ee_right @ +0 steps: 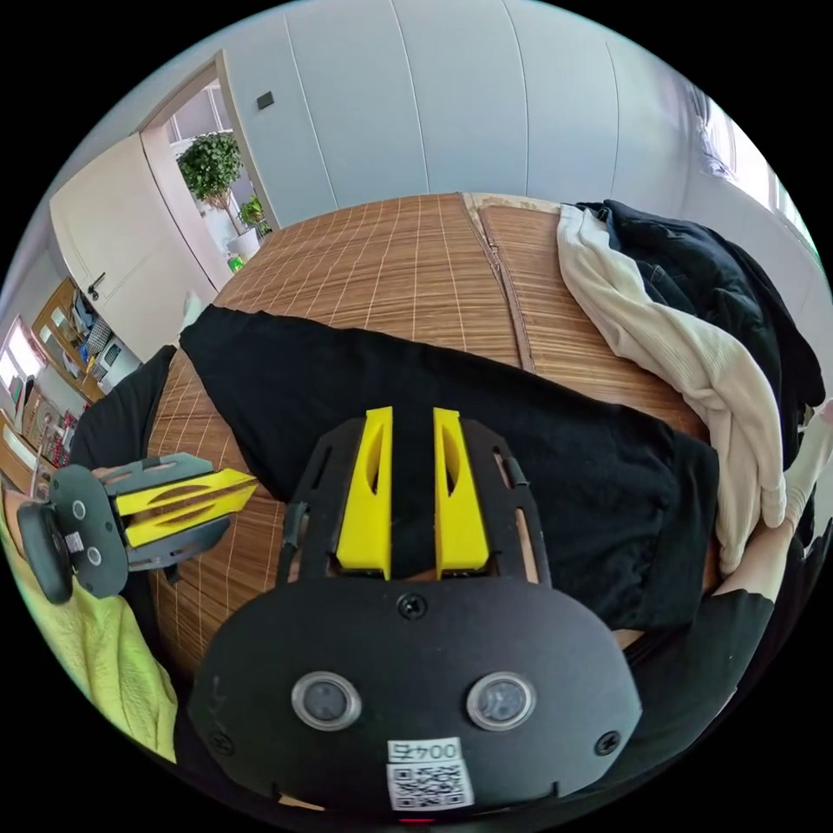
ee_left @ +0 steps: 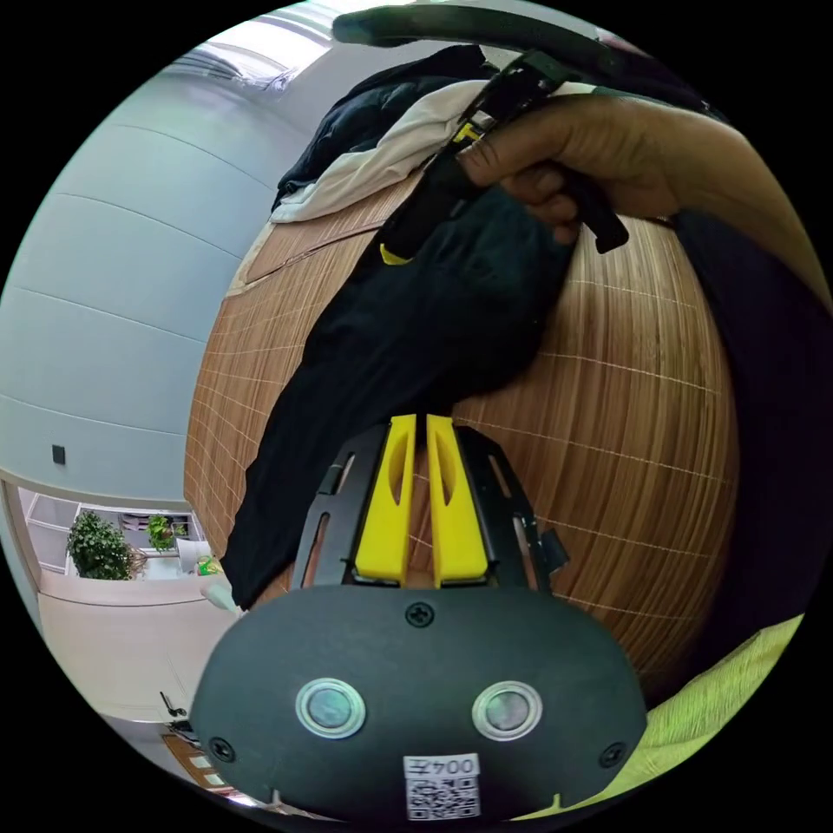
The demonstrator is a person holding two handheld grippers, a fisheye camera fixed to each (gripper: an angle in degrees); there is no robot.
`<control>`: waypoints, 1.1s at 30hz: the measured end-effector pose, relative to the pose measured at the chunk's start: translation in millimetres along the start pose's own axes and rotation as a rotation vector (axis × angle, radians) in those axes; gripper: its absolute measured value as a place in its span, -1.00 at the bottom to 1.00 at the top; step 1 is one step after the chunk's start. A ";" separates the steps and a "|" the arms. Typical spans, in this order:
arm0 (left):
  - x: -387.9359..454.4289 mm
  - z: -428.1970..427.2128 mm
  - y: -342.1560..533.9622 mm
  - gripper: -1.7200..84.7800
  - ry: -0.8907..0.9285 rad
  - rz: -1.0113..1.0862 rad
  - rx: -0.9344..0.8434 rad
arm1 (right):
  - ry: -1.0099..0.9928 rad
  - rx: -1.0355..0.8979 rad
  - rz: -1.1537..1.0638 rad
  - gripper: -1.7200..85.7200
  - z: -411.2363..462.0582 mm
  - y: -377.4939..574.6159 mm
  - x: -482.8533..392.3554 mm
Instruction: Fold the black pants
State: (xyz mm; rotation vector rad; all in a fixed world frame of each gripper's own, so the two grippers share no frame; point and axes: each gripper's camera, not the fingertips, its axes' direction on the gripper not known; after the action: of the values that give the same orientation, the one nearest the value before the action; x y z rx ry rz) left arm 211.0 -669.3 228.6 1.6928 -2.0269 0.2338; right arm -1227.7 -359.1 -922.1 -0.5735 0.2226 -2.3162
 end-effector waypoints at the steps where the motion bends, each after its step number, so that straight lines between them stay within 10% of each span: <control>1: 1.7 1.4 -1.3 -0.92 -0.007 0.006 0.000 | 0.009 0.009 -0.012 -0.74 -0.3 0.6 -4.0; 33: 12.3 11.0 21.9 -0.94 0.002 0.102 0.047 | 0.078 -0.169 -0.044 -0.85 31.3 -14.5 -19.2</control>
State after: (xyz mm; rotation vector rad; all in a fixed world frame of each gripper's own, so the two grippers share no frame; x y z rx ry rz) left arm 185.8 -680.0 228.6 1.6175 -2.1244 0.3203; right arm -1209.9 -335.1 -896.2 -0.5760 0.4507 -2.3792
